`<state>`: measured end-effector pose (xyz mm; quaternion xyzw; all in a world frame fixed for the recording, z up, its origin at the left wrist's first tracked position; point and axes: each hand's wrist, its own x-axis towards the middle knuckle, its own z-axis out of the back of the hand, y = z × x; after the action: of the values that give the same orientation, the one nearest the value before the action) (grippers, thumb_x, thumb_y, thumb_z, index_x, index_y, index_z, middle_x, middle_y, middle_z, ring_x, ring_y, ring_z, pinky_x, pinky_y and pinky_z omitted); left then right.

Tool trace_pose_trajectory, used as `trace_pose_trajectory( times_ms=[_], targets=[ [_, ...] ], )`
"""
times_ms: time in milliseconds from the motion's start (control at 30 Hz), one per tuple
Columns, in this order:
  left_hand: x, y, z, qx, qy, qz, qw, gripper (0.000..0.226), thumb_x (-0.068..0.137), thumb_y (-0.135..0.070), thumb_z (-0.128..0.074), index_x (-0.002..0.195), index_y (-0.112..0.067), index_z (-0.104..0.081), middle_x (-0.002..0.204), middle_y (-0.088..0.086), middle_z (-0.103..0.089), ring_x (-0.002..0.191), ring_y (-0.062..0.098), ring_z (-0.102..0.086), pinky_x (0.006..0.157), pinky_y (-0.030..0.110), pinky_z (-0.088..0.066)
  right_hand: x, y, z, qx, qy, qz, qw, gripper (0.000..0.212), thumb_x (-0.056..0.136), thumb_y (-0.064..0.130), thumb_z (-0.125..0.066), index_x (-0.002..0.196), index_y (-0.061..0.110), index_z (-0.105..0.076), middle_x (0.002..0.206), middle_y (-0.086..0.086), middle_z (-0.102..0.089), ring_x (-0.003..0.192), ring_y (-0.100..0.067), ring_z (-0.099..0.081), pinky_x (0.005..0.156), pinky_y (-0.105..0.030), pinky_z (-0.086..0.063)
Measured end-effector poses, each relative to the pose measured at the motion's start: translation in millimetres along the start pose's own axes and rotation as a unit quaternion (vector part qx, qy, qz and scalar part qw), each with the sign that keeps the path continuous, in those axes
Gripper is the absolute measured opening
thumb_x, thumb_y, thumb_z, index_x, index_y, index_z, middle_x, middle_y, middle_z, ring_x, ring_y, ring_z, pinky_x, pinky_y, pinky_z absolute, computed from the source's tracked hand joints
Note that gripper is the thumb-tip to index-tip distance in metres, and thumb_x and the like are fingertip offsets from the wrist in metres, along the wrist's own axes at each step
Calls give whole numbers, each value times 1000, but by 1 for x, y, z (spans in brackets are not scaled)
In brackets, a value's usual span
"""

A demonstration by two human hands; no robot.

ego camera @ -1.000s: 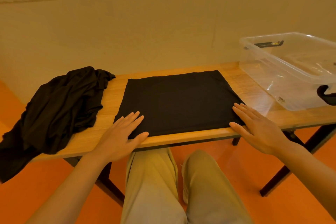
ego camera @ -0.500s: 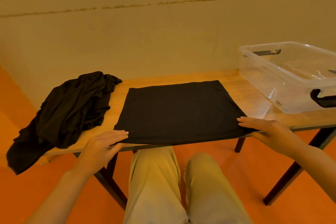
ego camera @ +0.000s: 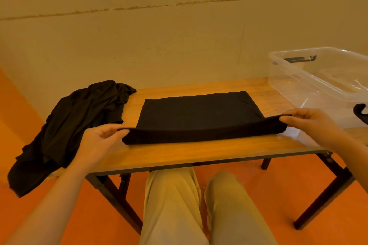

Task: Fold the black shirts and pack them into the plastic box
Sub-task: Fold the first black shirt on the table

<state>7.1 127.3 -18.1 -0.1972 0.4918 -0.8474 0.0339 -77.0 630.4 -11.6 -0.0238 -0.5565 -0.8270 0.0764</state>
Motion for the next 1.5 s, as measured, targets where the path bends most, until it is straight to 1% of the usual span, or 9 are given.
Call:
trace_pose_trajectory(
  times_ms=[133, 367, 433, 567, 667, 900, 1100, 1267, 1500],
  targets=[
    [28, 0, -3, -47, -17, 49, 997, 13, 84, -19, -70, 94, -26, -72, 88, -11, -74, 90, 1, -66, 83, 24, -50, 30, 2, 3, 83, 28, -15, 996, 88, 35, 65, -86, 103, 11, -70, 101, -5, -73, 95, -15, -69, 75, -18, -55],
    [81, -5, -16, -51, -36, 90, 994, 12, 85, -21, -70, 96, -26, -70, 96, -5, -71, 91, 10, -65, 78, 20, -48, 89, 12, -4, 80, 20, -29, 996, 99, 24, 69, -86, 101, 10, -71, 95, -6, -74, 87, -17, -71, 67, -19, -56],
    [100, -6, -19, -34, -35, 96, 994, 12, 86, -23, -69, 98, -25, -70, 96, -6, -70, 91, 11, -64, 75, 19, -46, 109, 13, -6, 65, 9, -40, 997, 95, 27, 68, -86, 101, 10, -71, 92, -6, -74, 84, -17, -71, 66, -22, -58],
    [145, -6, -30, -12, -30, 119, 992, 20, 88, -25, -68, 107, -19, -70, 97, -6, -69, 90, 9, -62, 73, 19, -47, 152, 16, -12, 34, -15, -64, 997, 27, 80, 28, -70, 99, 9, -69, 98, -12, -71, 94, -26, -68, 80, -36, -57],
    [180, -1, -42, 5, -23, 136, 990, 24, 88, -25, -68, 110, -16, -70, 98, -5, -68, 89, 8, -61, 74, 21, -47, 185, 16, -17, 10, -33, -94, 995, 6, 89, 17, -64, 91, 13, -68, 92, -8, -70, 87, -21, -67, 74, -31, -58],
    [236, 18, -68, 53, -31, 163, 985, 26, 89, -30, -67, 107, -12, -70, 92, -2, -65, 98, 17, -61, 87, 30, -47, 247, 8, -36, -17, -50, -127, 991, 19, 89, 20, -66, 98, 4, -66, 89, -10, -66, 83, -22, -65, 76, -33, -55],
    [246, 22, -83, 61, -48, 177, 981, 28, 88, -31, -68, 105, -9, -70, 100, 2, -66, 102, 18, -60, 89, 29, -46, 259, -2, -48, -35, -100, -141, 984, 13, 84, 23, -72, 84, 11, -68, 93, -11, -69, 90, -28, -67, 75, -35, -56],
    [239, 2, -98, 18, -90, 173, 981, 29, 86, -33, -70, 88, -4, -72, 89, 10, -69, 86, 19, -63, 89, 42, -54, 242, 25, -69, -22, -130, -114, 985, 20, 84, 30, -72, 82, 11, -68, 91, -9, -69, 88, -25, -67, 71, -30, -56],
    [188, -65, -155, 16, -43, 82, 996, 19, 86, -37, -68, 87, -19, -75, 81, -9, -70, 78, 4, -64, 77, 25, -53, 185, 76, -149, 79, -86, -91, 989, 16, 79, 34, -76, 77, 19, -73, 72, -1, -70, 64, -12, -64, 63, -26, -55]
  ],
)
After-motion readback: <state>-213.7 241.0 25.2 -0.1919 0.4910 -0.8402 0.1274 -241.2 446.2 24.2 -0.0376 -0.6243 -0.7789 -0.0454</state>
